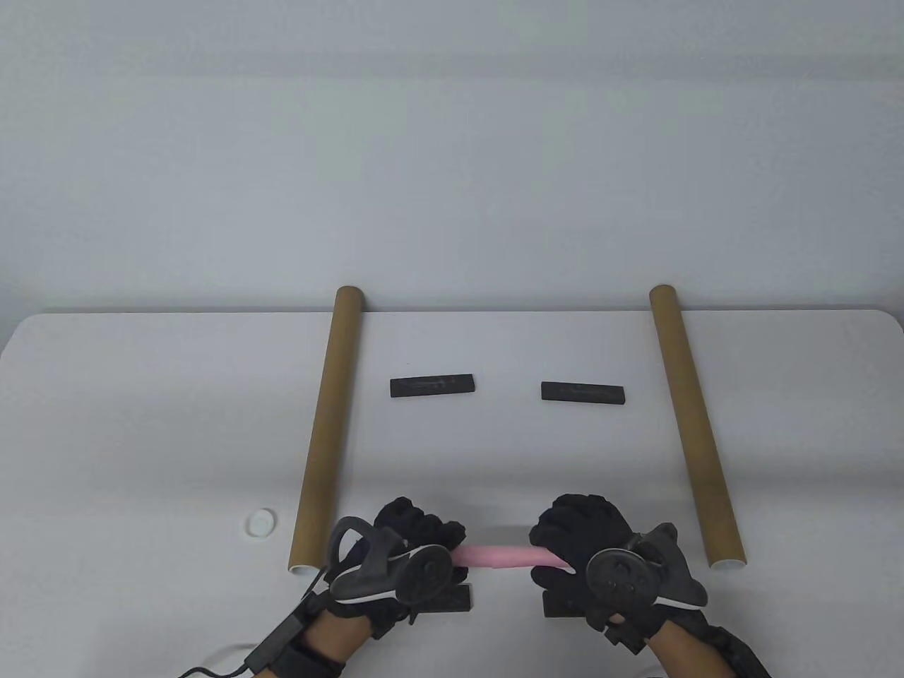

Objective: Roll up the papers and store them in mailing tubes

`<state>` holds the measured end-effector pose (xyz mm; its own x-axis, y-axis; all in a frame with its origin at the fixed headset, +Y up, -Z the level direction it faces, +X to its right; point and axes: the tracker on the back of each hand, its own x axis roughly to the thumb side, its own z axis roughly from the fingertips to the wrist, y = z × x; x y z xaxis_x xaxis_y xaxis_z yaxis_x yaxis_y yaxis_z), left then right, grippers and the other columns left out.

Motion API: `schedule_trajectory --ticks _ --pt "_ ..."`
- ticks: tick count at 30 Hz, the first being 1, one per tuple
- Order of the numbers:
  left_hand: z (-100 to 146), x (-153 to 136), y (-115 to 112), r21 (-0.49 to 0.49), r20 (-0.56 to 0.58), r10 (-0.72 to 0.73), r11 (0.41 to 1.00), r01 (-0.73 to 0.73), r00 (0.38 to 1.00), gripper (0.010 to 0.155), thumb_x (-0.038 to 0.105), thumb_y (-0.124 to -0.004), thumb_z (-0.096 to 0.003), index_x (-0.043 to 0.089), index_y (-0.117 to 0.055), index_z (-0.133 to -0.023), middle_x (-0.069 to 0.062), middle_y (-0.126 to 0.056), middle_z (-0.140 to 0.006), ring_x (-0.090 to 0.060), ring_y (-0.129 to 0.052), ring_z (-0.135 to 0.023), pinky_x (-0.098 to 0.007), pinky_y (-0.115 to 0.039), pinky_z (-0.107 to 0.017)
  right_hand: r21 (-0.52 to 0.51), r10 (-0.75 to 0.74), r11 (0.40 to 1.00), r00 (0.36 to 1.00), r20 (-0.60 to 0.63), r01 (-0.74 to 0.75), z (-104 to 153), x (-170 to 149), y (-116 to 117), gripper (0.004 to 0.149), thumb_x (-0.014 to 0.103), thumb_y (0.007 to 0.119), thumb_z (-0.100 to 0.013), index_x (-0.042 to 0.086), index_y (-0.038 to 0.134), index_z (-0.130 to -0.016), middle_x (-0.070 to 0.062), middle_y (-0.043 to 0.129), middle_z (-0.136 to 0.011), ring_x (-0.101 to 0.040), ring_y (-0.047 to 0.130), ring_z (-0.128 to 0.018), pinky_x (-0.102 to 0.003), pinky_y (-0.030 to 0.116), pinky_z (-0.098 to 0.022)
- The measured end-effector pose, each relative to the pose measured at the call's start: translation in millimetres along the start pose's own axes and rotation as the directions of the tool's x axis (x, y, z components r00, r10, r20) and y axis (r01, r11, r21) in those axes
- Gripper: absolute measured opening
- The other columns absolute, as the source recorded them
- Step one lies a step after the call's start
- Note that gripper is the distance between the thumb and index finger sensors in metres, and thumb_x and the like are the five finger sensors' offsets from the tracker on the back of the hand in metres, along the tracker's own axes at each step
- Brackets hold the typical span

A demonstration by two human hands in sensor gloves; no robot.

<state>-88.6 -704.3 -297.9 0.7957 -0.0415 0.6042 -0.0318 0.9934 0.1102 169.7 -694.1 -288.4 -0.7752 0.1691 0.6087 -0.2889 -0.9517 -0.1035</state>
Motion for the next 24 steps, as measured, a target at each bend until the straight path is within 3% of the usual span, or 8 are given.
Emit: schedule_trajectory --ticks 4,7,11,12,15,19,22,24 --pt "0.4 3.1 2.2 0.037 0.006 -0.046 0.998 0.046 0.999 0.066 0.062 -0.079 -0.0367 0.030 -0.072 -0.094 0.007 -0.092 -0.079 -0.018 -0.099 -0.075 -0.051 -0.069 -0.071 0.022 -0.028 0.999 1.000 0.003 0.028 -0.9 -0.8 -0.1 0.055 0.062 0.080 -0.043 0.019 0.095 -0.074 -0.007 0.098 -0.080 -0.040 0.092 -0.086 -0.067 0.071 -0.067" --pt "0.1 3.7 3.5 0.032 0.005 -0.045 0.998 0.045 0.999 0.061 0.063 -0.079 -0.0364 0.031 -0.078 -0.089 0.009 -0.097 -0.068 -0.014 -0.103 -0.066 -0.049 -0.071 -0.070 0.010 -0.058 0.998 0.998 0.001 0.058 -0.4 -1.9 -2.0 0.058 0.065 0.077 -0.042 0.019 0.097 -0.071 -0.008 0.100 -0.078 -0.040 0.094 -0.083 -0.067 0.072 -0.066" --pt "-1.0 0.1 0.4 -0.002 0.004 -0.004 1.000 0.004 1.000 0.060 0.065 -0.077 -0.0357 0.030 -0.083 -0.084 0.011 -0.100 -0.060 -0.012 -0.107 -0.058 -0.048 -0.074 -0.069 0.026 -0.032 0.999 0.999 0.013 0.031 0.1 -1.5 0.0 0.071 0.062 0.084 -0.042 0.018 0.079 -0.097 -0.010 0.083 -0.099 -0.044 0.081 -0.096 -0.069 0.066 -0.070" --pt "-1.2 -0.5 -0.4 -0.006 0.002 0.005 1.000 -0.005 1.000 0.060 0.065 -0.077 -0.0357 0.030 -0.084 -0.084 0.011 -0.101 -0.059 -0.012 -0.107 -0.057 -0.048 -0.074 -0.069 0.028 -0.027 0.999 0.999 0.017 0.027 0.1 -1.0 0.8 0.069 0.058 0.086 -0.043 0.019 0.077 -0.099 -0.010 0.082 -0.100 -0.045 0.079 -0.097 -0.070 0.065 -0.070" --pt "-2.3 -1.4 -3.5 -0.028 0.000 0.001 1.000 -0.001 1.000 0.061 0.066 -0.077 -0.0355 0.030 -0.082 -0.085 0.010 -0.100 -0.062 -0.013 -0.106 -0.059 -0.048 -0.074 -0.069 0.030 0.000 1.000 1.000 0.015 0.000 -1.1 0.9 1.9 0.057 0.053 0.087 -0.044 0.021 0.084 -0.091 -0.007 0.088 -0.094 -0.042 0.083 -0.095 -0.069 0.066 -0.070" --pt "-0.9 1.8 -1.3 0.006 0.009 -0.032 0.999 0.032 0.999 0.065 0.064 -0.077 -0.0366 0.030 -0.074 -0.092 0.008 -0.095 -0.075 -0.016 -0.101 -0.072 -0.050 -0.071 -0.071 0.040 -0.026 0.999 1.000 0.014 0.025 -1.6 -0.1 1.2 0.054 0.060 0.082 -0.044 0.020 0.094 -0.078 -0.007 0.098 -0.080 -0.040 0.093 -0.085 -0.068 0.071 -0.067" --pt "-1.1 3.3 0.7 0.006 0.020 -0.022 1.000 0.022 1.000 0.062 0.065 -0.076 -0.0362 0.031 -0.078 -0.089 0.010 -0.098 -0.066 -0.013 -0.105 -0.063 -0.049 -0.072 -0.070 0.030 -0.053 0.998 0.999 0.012 0.053 -1.0 -1.7 -1.2 0.057 0.064 0.079 -0.043 0.019 0.096 -0.074 -0.007 0.100 -0.076 -0.039 0.096 -0.082 -0.067 0.072 -0.066" --pt "-1.6 2.4 -0.3 -0.010 0.022 -0.002 1.000 0.002 1.000 0.061 0.066 -0.075 -0.0354 0.031 -0.082 -0.085 0.011 -0.101 -0.061 -0.012 -0.107 -0.058 -0.048 -0.074 -0.069 0.015 -0.059 0.998 0.998 0.009 0.059 0.2 -2.3 -1.9 0.060 0.064 0.080 -0.042 0.019 0.093 -0.080 -0.008 0.097 -0.082 -0.041 0.092 -0.086 -0.068 0.071 -0.067"
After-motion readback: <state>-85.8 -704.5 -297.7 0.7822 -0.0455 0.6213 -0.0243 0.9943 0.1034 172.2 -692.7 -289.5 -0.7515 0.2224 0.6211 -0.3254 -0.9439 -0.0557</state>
